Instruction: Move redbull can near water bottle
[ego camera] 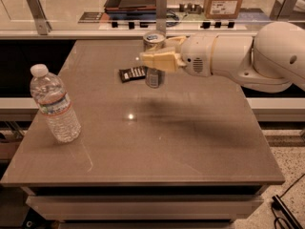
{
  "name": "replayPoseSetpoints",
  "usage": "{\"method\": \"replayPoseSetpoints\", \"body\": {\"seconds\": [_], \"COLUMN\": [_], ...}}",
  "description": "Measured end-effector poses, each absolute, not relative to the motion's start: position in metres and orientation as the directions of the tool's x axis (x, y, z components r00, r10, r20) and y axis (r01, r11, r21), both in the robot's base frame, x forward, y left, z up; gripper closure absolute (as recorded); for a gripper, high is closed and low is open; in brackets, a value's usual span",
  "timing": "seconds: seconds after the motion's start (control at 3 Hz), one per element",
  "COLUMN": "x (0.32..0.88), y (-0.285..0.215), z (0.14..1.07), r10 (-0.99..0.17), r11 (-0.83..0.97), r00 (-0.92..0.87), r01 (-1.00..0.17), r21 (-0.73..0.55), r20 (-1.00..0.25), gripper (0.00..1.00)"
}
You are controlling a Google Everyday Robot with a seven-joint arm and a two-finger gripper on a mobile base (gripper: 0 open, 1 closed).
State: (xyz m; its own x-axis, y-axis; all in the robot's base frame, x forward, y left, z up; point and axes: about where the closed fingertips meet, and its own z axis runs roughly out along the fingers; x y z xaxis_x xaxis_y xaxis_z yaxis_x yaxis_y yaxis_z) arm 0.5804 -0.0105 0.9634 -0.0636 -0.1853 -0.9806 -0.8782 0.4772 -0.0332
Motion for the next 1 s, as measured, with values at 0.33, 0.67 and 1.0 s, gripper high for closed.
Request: {"method": "replayPoseSetpoints", "body": {"seconds": [0.33, 0.67, 1.0], "x": [0.559, 0.537, 0.517], "y": [0.016, 0.041, 0.061], "z": [0.955, 0.943, 0.939], "r10": [-0.203, -0.198, -0.199], "r11": [0.440, 0.398, 0.357], "r00": [-0.060, -0.071, -0.082], "r01": [-0.897, -0.917, -0.934], "r21": [-0.036, -0.015, 0.006], "r20": [-0.977, -0.978, -0.977], "gripper": [1.00, 1.00, 1.00]}}
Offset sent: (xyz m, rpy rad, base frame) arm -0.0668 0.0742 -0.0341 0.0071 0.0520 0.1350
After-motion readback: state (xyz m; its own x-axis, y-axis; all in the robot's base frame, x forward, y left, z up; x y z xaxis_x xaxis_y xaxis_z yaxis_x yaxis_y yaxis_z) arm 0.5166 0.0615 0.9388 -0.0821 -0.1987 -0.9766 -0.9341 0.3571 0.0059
